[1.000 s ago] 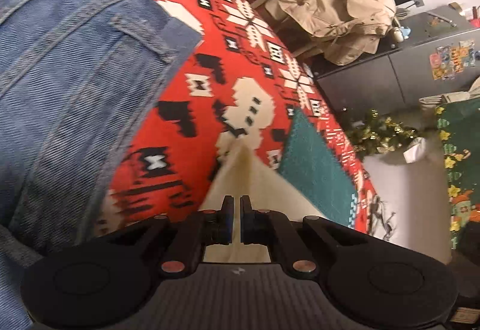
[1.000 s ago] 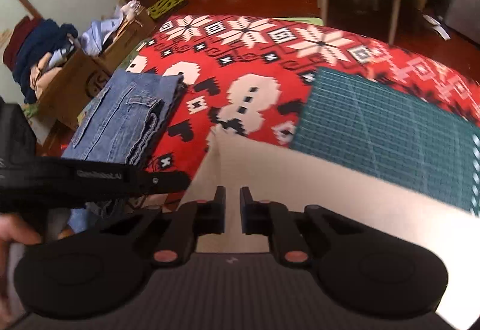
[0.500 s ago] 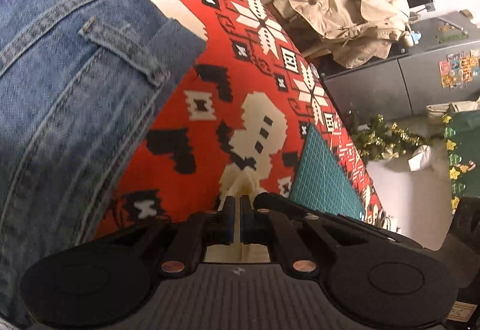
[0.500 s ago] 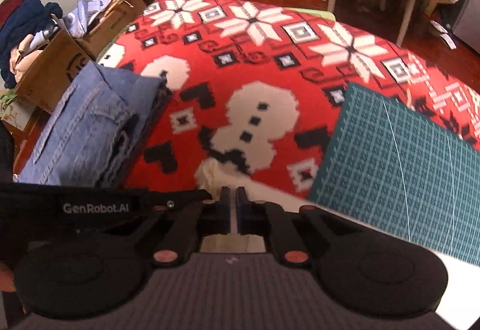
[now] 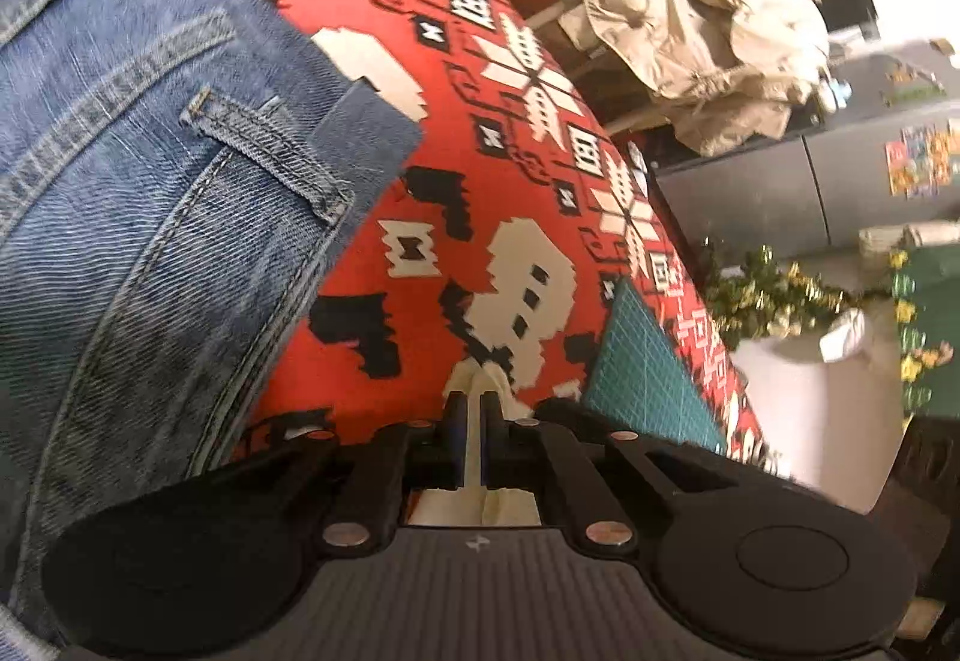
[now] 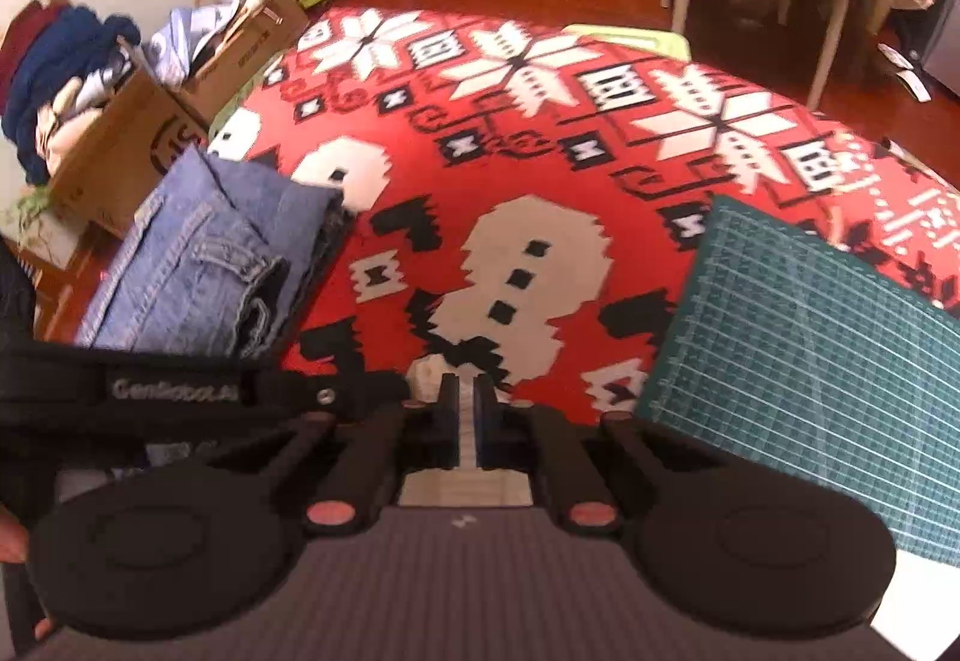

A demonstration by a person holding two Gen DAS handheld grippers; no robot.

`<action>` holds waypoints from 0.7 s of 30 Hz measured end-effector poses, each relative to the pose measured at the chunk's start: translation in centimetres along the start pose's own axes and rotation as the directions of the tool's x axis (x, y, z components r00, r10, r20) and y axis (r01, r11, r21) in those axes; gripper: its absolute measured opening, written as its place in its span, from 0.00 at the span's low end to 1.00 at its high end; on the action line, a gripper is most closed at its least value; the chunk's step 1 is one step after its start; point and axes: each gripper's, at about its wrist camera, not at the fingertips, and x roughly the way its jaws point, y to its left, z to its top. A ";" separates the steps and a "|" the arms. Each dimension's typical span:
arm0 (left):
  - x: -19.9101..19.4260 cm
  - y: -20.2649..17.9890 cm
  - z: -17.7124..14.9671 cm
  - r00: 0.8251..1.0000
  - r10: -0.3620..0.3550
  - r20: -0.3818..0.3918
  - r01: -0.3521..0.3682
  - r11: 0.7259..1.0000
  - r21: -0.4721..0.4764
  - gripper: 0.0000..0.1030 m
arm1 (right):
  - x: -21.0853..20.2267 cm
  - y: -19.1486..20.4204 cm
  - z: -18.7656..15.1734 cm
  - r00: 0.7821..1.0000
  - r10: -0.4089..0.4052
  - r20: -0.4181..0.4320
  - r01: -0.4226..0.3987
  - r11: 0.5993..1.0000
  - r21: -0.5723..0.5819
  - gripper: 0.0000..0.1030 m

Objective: Fold clothes

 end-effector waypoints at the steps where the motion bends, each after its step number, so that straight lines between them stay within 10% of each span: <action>1: -0.4 -0.2 -0.3 1.000 0.008 -0.007 -0.008 1.000 0.025 0.02 | -0.6 -0.3 -0.1 1.000 0.001 0.006 -0.001 1.000 0.011 0.06; 21: -0.1 -2.4 -6.5 0.976 0.215 0.036 -0.213 0.897 0.388 0.09 | -8.2 -1.3 -9.8 1.000 -0.016 -0.006 0.017 0.991 0.130 0.11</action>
